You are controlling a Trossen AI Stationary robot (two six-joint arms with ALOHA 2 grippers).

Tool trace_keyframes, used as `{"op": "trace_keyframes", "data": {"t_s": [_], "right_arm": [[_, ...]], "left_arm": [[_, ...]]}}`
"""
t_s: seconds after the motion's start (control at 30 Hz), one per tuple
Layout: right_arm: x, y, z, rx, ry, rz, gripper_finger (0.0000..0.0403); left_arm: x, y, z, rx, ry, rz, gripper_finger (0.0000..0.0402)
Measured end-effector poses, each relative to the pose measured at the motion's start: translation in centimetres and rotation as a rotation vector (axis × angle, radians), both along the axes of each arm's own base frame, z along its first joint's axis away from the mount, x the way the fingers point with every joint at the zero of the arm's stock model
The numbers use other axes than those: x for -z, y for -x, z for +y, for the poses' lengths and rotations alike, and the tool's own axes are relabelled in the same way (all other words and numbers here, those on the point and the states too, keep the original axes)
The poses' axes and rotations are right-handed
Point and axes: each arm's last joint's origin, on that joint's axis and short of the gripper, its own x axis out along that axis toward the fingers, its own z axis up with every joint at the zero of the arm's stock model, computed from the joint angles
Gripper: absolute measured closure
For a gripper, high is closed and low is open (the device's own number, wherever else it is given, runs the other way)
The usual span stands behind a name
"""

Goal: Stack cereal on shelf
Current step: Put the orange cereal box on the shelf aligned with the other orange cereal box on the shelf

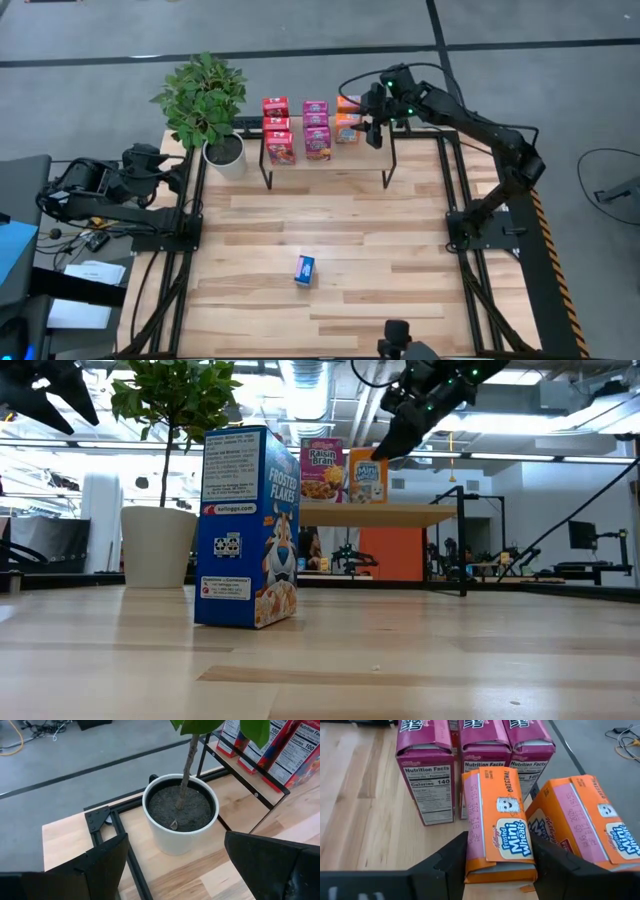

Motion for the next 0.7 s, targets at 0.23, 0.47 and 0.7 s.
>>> {"op": "trace_keyframes", "data": {"t_s": [0.23,0.47,0.7], "right_arm": [[-0.4,0.9,-0.3,0.025,-0.002,0.002,0.0194],[-0.2,1.2,-0.5,0.031,-0.017,0.013,0.0175],[-0.2,0.9,-0.2,0.022,-0.016,0.014,0.0151]], "left_arm": [[0.0,0.0,0.0,-0.003,0.002,-0.004,0.0081],[0.0,0.0,0.0,-0.004,0.004,-0.006,0.0081],[0.0,0.0,0.0,-0.010,0.011,-0.018,0.0081]]}}
